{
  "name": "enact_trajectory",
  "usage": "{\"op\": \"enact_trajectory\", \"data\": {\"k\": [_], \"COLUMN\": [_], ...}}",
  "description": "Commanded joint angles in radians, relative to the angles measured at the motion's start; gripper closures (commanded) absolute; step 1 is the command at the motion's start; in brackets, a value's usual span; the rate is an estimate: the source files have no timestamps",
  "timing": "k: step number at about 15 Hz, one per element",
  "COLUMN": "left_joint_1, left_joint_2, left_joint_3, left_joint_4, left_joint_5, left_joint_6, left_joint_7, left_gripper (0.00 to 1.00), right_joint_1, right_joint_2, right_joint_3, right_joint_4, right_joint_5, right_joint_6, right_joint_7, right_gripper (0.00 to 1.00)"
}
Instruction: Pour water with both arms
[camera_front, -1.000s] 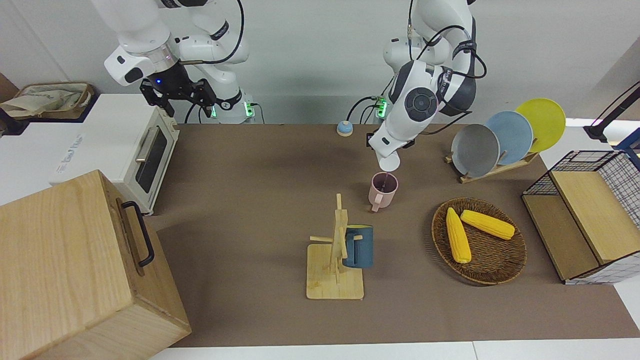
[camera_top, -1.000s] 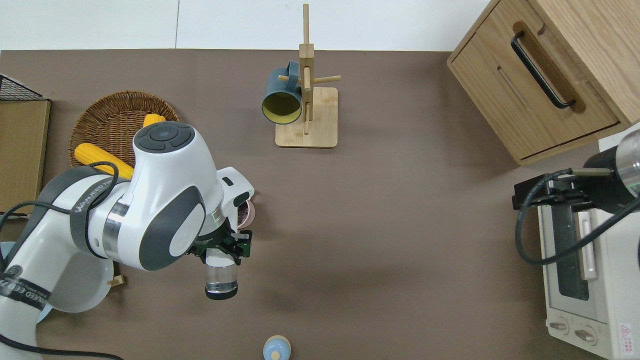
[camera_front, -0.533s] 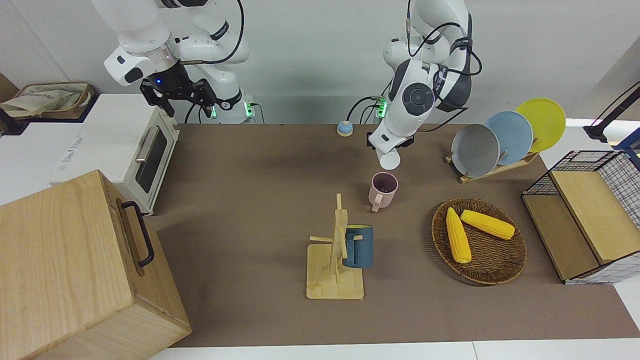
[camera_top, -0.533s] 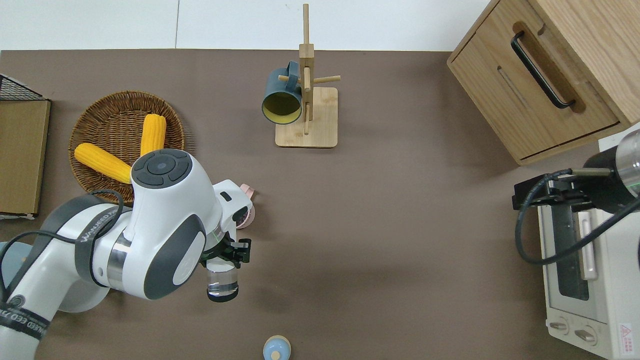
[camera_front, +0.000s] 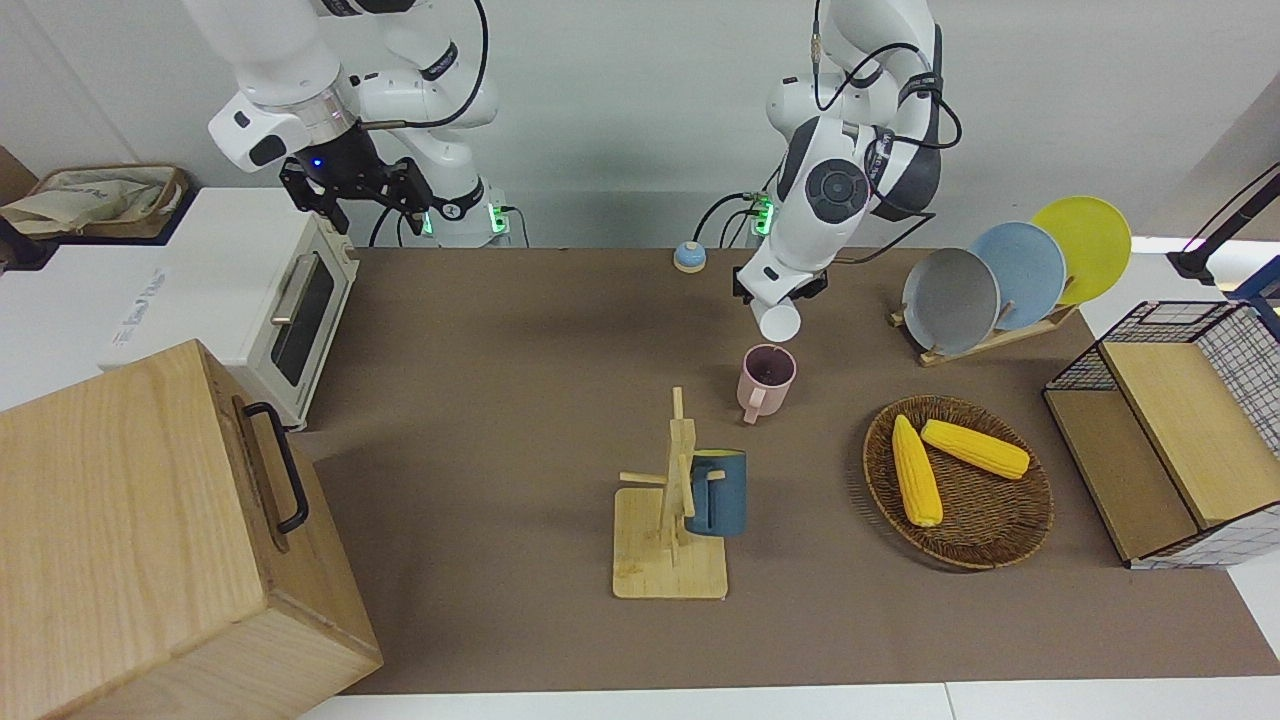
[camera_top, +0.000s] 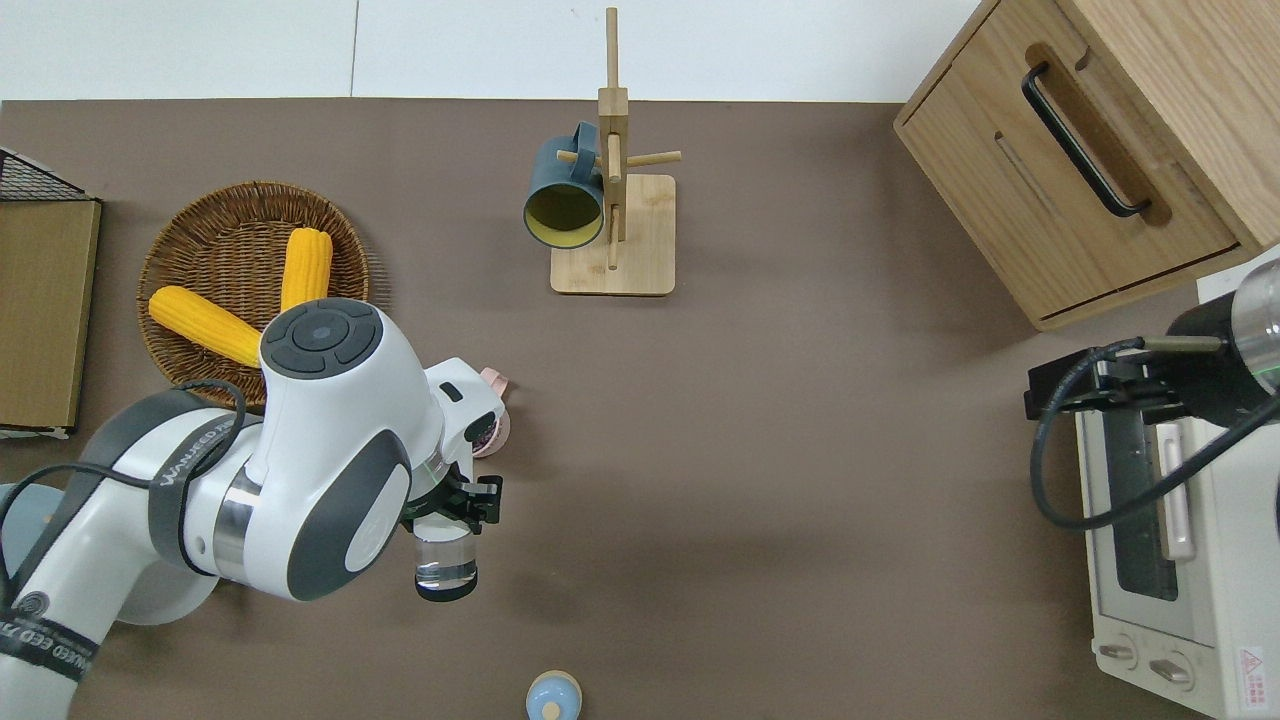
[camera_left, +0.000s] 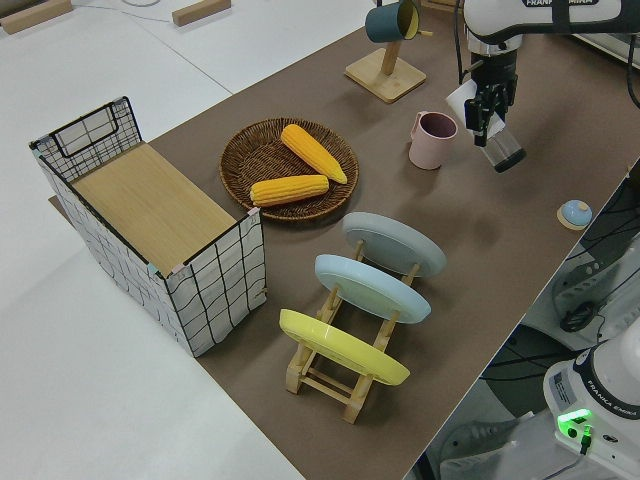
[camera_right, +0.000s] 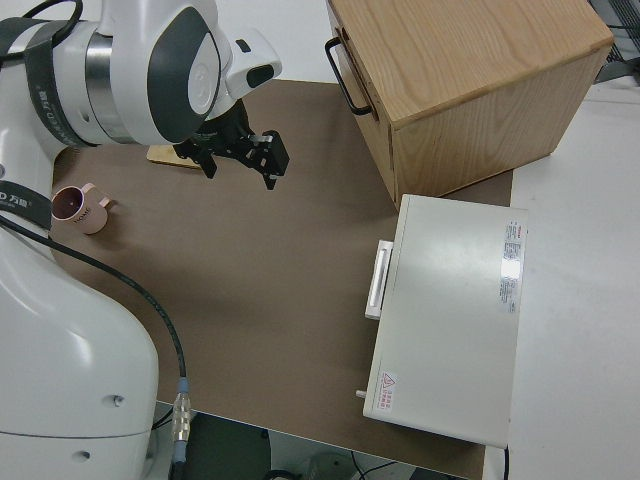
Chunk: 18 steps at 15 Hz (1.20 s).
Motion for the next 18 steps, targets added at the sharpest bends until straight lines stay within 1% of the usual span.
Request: {"op": "enact_trajectory", "data": {"k": [1, 3, 5, 8, 10, 13, 17, 18], "left_joint_1": [0.002, 0.002, 0.0, -0.007, -0.007, -0.004, 0.01, 0.025], "left_joint_2": [-0.194, -0.246, -0.282, -0.29, -0.29, -0.305, -0.381, -0.389], "left_joint_3": [0.002, 0.002, 0.002, -0.001, -0.009, -0.009, -0.003, 0.001], "left_joint_4": [-0.209, -0.266, -0.306, -0.329, -0.343, -0.362, -0.417, -0.42], "left_joint_5": [-0.061, -0.086, -0.089, -0.087, -0.086, -0.083, -0.073, -0.064], "left_joint_6": [0.183, 0.247, 0.304, 0.398, 0.45, 0.456, 0.456, 0.455], "left_joint_7": [-0.008, -0.008, -0.013, -0.077, -0.09, -0.09, -0.081, -0.073], "left_gripper": [1.0, 1.0, 1.0, 1.0, 1.0, 1.0, 1.0, 1.0], "right_joint_1": [-0.013, -0.013, -0.011, -0.013, -0.011, -0.013, -0.013, -0.013], "right_joint_2": [-0.018, -0.018, -0.018, -0.018, -0.018, -0.018, -0.018, -0.018], "right_joint_3": [0.006, 0.006, 0.006, 0.006, 0.006, 0.006, 0.006, 0.006], "right_joint_4": [-0.02, -0.019, -0.019, -0.019, -0.019, -0.019, -0.02, -0.019], "right_joint_5": [0.008, 0.008, 0.008, 0.008, 0.008, 0.008, 0.008, 0.008], "right_joint_6": [0.008, 0.007, 0.008, 0.008, 0.008, 0.007, 0.008, 0.008], "right_joint_7": [-0.02, -0.02, -0.02, -0.02, -0.02, -0.02, -0.02, -0.02], "right_gripper": [0.015, 0.015, 0.015, 0.015, 0.015, 0.015, 0.015, 0.015]}}
